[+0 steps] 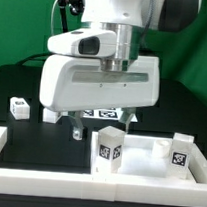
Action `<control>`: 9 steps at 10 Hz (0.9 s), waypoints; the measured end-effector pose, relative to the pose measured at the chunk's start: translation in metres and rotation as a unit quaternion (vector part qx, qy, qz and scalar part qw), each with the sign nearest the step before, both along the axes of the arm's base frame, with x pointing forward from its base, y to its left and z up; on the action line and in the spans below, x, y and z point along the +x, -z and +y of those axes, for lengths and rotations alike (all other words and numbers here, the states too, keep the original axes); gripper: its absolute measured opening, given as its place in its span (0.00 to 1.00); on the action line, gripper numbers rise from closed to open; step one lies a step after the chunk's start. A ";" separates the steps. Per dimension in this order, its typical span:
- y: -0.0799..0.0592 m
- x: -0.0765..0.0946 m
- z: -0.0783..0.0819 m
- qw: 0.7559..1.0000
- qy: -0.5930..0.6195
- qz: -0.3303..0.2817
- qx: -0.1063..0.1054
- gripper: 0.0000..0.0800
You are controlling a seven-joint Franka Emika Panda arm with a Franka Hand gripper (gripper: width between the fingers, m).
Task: Assemble square table
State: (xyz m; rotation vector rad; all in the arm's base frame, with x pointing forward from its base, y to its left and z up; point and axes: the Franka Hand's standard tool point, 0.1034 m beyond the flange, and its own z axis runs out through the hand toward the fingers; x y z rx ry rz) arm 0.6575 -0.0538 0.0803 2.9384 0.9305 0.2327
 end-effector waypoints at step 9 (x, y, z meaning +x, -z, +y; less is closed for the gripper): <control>0.003 -0.004 0.001 0.970 0.241 0.009 0.040 0.02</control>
Offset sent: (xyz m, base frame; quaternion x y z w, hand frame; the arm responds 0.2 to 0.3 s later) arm 0.0000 0.0000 0.0000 0.0000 0.0000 0.0000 1.0000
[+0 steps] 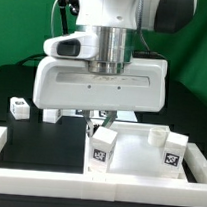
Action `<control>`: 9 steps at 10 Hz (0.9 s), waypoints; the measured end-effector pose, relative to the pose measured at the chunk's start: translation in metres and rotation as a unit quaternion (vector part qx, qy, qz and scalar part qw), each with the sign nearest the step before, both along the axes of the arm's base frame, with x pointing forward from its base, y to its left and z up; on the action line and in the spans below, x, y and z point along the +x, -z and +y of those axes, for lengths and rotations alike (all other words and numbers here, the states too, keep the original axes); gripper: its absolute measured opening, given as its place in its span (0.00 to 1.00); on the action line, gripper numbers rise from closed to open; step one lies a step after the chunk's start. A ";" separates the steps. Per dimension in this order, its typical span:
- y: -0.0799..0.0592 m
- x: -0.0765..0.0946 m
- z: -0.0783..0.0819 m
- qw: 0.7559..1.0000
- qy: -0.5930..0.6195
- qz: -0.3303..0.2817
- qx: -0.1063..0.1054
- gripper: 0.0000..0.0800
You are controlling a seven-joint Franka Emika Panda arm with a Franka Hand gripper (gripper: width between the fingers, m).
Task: Assemble square table
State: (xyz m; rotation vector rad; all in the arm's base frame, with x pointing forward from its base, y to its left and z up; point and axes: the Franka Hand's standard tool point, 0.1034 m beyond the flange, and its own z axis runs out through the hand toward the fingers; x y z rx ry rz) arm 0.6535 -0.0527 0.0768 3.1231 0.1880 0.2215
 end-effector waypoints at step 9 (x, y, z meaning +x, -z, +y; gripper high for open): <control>0.007 -0.007 0.015 0.982 0.184 0.029 0.030 0.17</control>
Offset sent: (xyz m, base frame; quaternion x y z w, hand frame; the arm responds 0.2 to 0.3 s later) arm 0.0097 0.0259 -0.0003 -0.0023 -0.0381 0.1507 0.9878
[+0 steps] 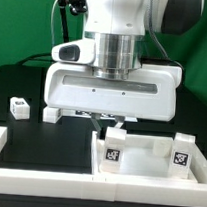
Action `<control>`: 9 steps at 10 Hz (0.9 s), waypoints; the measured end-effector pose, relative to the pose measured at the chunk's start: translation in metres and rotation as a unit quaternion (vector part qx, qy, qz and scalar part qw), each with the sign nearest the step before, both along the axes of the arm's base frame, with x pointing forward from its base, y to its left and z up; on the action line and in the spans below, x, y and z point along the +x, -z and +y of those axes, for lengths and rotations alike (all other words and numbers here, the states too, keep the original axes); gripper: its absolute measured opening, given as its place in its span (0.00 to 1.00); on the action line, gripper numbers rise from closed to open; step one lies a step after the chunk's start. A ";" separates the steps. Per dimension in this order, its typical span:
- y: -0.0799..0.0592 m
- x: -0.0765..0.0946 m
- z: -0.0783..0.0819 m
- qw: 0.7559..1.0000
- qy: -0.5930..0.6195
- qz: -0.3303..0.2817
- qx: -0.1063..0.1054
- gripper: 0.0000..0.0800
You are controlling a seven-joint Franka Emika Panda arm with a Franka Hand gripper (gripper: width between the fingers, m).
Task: Assemble square table
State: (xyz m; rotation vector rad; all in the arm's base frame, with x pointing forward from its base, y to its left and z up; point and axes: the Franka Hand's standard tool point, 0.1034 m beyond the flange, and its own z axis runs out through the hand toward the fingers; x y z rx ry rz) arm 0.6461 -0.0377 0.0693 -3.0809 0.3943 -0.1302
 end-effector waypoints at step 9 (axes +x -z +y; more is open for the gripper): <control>-0.014 0.033 0.010 1.000 -0.007 -0.017 0.003 0.81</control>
Offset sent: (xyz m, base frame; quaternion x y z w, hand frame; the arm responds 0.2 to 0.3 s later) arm -0.0019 0.0106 0.0219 0.0316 -0.0120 0.0012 0.9994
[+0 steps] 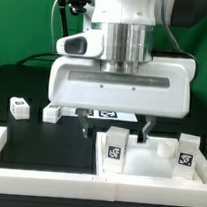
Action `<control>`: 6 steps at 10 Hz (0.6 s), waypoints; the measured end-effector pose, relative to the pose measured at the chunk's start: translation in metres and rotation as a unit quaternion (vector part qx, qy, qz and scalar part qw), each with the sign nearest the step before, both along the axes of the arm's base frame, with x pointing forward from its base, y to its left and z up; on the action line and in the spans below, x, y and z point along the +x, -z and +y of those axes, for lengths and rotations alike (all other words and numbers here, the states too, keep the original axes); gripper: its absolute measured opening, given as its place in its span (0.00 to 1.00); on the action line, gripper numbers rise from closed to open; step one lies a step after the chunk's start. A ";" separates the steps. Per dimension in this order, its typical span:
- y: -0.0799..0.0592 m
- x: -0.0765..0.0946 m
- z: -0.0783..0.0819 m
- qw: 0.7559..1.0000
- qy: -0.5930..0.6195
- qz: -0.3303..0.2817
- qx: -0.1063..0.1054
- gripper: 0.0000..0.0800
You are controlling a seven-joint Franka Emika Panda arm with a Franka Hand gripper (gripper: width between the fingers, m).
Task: Assemble square table
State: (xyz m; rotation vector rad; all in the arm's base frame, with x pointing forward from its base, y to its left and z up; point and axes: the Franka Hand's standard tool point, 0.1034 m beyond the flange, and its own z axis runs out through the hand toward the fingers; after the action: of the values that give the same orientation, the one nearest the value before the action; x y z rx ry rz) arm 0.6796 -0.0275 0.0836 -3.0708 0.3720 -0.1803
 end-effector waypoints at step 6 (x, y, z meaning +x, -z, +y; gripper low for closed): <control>0.009 0.000 0.006 0.999 0.041 0.005 0.004 0.43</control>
Offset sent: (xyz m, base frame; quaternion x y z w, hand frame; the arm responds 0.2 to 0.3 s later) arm 0.0000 0.0000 0.0000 0.0000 0.0000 0.0650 0.9979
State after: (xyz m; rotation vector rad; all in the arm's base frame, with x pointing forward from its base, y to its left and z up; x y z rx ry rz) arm 0.6795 -0.0216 0.0744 -3.0512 0.4989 -0.1674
